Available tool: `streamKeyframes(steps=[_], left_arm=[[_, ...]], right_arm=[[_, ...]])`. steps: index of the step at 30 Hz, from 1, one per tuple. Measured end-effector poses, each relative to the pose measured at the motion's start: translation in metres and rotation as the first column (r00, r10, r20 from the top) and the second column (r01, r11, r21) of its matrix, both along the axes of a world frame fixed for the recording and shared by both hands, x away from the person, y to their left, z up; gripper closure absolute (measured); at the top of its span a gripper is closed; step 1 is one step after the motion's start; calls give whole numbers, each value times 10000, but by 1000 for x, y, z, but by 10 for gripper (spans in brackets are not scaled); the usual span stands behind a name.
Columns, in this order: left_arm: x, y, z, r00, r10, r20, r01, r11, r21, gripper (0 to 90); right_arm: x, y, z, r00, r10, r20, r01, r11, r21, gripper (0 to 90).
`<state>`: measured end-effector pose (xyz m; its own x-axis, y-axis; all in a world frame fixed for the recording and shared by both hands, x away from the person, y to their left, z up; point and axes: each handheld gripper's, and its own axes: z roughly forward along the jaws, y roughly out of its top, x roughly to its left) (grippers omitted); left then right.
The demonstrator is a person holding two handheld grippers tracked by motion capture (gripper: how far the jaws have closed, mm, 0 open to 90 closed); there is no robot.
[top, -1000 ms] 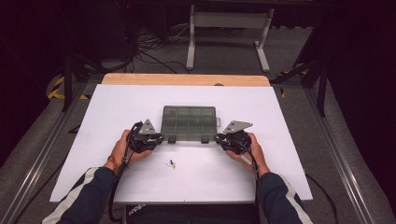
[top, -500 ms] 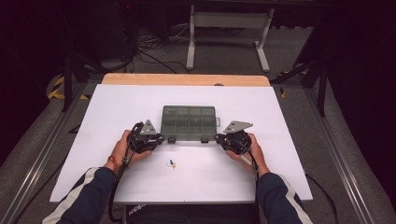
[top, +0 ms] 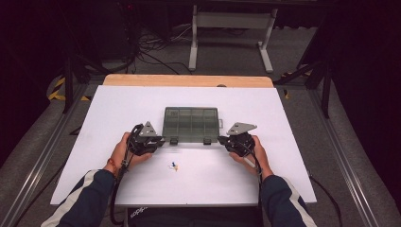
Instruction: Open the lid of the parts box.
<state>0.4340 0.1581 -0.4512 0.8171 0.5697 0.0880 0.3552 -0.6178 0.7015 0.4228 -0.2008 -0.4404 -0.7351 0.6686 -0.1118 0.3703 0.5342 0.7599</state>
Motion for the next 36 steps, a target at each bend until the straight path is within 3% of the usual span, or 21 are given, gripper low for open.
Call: streamKeyframes(steps=[6, 13, 16, 22, 27, 36], left_arm=[[-1, 4, 4, 9999, 98, 24, -97, 9995, -300, 768], [-1, 2, 4, 9999, 56, 91, -53, 9993, -370, 755], [-2, 4, 7, 9999, 95, 50, -91, 9976, -692, 752], [0, 0, 4, 9997, 233, 41, -231, 9989, -408, 712], [0, 1, 5, 9997, 260, 33, -258, 9980, -571, 707], [3, -2, 3, 9988, 483, 2, -482, 9976, -487, 684]], right_arm=[[0, 0, 0, 10000, -49, 71, 49, 10000, -53, 900], [0, 0, 0, 10000, -53, 76, 54, 10000, -34, 900], [0, 0, -1, 10000, -42, 87, 42, 10000, -20, 899], [0, 1, -1, 9999, -19, 107, 19, 10000, -18, 893], [0, 1, -1, 9999, -33, 146, 34, 10000, -36, 893], [-1, 2, -1, 9997, -27, 225, 29, 10000, -49, 891]])
